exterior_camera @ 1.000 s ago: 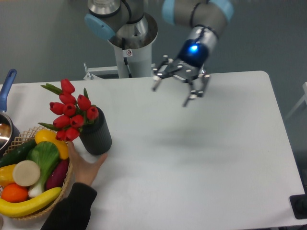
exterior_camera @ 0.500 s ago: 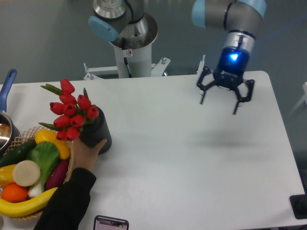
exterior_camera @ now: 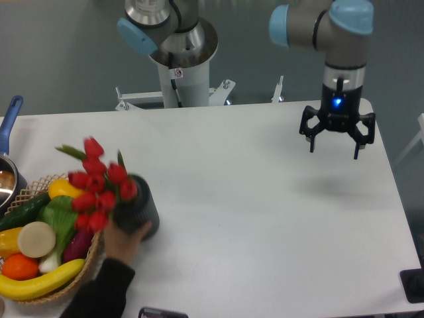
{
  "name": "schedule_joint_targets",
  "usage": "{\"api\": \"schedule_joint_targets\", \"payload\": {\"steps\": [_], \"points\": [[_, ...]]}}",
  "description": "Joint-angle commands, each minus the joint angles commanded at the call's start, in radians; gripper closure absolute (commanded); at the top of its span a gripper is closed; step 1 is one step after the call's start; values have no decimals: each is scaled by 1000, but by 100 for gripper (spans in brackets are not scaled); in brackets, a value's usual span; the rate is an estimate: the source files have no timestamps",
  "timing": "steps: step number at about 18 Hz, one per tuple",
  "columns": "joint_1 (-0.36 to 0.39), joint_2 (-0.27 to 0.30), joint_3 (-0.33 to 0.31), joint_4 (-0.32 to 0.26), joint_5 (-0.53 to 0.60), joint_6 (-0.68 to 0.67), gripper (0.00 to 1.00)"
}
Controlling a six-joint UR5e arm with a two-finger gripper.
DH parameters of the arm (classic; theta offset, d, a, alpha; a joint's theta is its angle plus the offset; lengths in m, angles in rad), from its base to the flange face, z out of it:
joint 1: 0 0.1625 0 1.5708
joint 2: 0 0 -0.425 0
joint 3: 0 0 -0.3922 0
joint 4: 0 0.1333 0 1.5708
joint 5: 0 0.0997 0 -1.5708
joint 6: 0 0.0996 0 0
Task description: Insert the flowers into the vase
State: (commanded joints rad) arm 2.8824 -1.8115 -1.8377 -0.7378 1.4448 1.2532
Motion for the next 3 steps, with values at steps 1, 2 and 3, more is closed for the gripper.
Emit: {"api": "schedule_joint_targets", "payload": {"steps": [1,2,3], "points": [[-5,-2,0,-5,26,2,0],[-12,-3,2,-9,38,3,0],[-20,-3,2,-8,43,3,0]]}}
